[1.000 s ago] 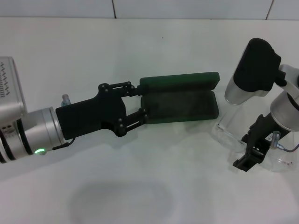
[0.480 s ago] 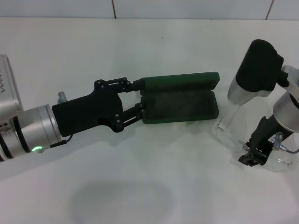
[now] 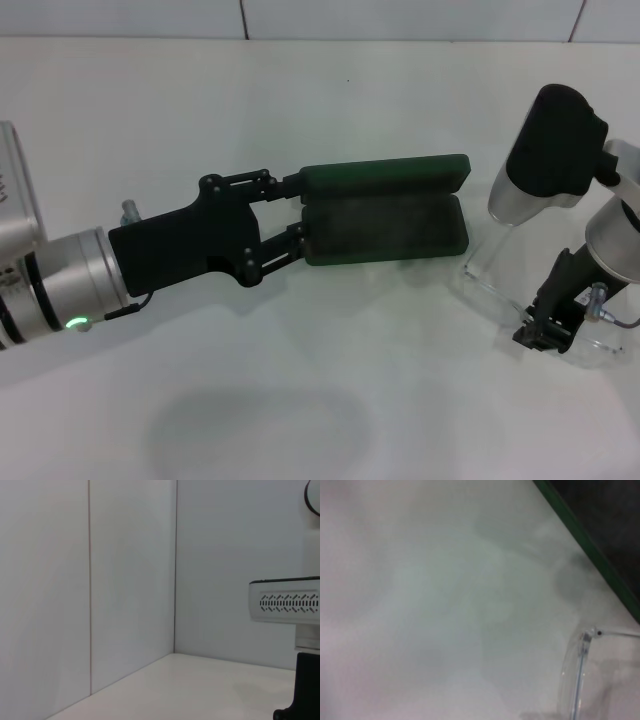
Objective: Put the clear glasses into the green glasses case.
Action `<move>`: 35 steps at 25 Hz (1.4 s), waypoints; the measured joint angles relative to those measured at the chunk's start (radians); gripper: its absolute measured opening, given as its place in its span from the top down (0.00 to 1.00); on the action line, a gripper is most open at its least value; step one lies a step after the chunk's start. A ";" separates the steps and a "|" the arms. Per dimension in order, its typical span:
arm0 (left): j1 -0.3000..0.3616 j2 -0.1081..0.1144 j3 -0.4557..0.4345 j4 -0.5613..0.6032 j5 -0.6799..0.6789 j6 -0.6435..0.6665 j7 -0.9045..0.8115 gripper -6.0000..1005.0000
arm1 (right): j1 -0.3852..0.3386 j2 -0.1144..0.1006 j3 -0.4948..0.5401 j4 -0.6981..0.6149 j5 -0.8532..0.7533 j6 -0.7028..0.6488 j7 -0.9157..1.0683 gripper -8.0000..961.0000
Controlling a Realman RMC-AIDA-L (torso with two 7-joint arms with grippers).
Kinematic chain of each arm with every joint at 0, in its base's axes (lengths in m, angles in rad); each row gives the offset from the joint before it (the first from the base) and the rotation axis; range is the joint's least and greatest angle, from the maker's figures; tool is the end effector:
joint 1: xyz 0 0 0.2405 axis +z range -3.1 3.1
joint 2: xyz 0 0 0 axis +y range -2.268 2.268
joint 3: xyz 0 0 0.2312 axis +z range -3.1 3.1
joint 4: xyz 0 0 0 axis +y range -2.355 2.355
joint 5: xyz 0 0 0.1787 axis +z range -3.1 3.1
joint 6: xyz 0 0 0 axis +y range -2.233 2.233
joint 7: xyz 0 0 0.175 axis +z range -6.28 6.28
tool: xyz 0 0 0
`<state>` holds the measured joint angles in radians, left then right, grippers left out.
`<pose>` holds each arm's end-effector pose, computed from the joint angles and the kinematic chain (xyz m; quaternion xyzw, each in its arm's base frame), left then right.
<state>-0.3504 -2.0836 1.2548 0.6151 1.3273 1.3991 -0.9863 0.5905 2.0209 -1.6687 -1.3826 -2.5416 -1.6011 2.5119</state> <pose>-0.1896 0.2808 -0.0416 -0.9207 -0.0960 -0.3301 0.1846 0.1886 0.2865 -0.0370 -0.9359 0.2097 -0.2654 0.0989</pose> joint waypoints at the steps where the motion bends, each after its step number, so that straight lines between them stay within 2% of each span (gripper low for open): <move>1: 0.001 0.000 0.000 0.000 0.000 0.000 0.000 0.53 | -0.001 0.000 0.000 -0.001 0.000 0.002 -0.002 0.79; 11: 0.008 0.001 0.000 0.000 -0.006 0.006 0.003 0.53 | -0.026 0.000 0.029 -0.044 0.020 0.024 -0.050 0.85; 16: 0.012 0.000 -0.017 0.000 -0.009 0.035 0.002 0.53 | -0.067 0.000 0.141 -0.084 0.100 0.012 -0.132 0.86; 22: 0.017 0.000 -0.107 -0.019 -0.011 0.123 -0.021 0.53 | -0.138 0.003 0.293 -0.076 0.257 0.023 -0.306 0.86; 27: 0.013 0.003 -0.113 -0.026 -0.011 0.149 -0.053 0.53 | -0.207 0.003 0.428 0.064 0.544 0.041 -0.644 0.86; 30: 0.006 0.002 -0.114 -0.026 -0.011 0.149 -0.074 0.53 | -0.234 0.001 0.455 0.174 0.674 0.060 -0.872 0.87; 35: -0.050 0.008 -0.114 -0.024 -0.006 0.160 -0.147 0.53 | -0.242 -0.001 0.455 0.396 0.831 0.073 -1.264 0.87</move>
<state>-0.4005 -2.0760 1.1412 0.5910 1.3208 1.5593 -1.1333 0.3484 2.0203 -1.2132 -0.9871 -1.7103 -1.5284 1.2482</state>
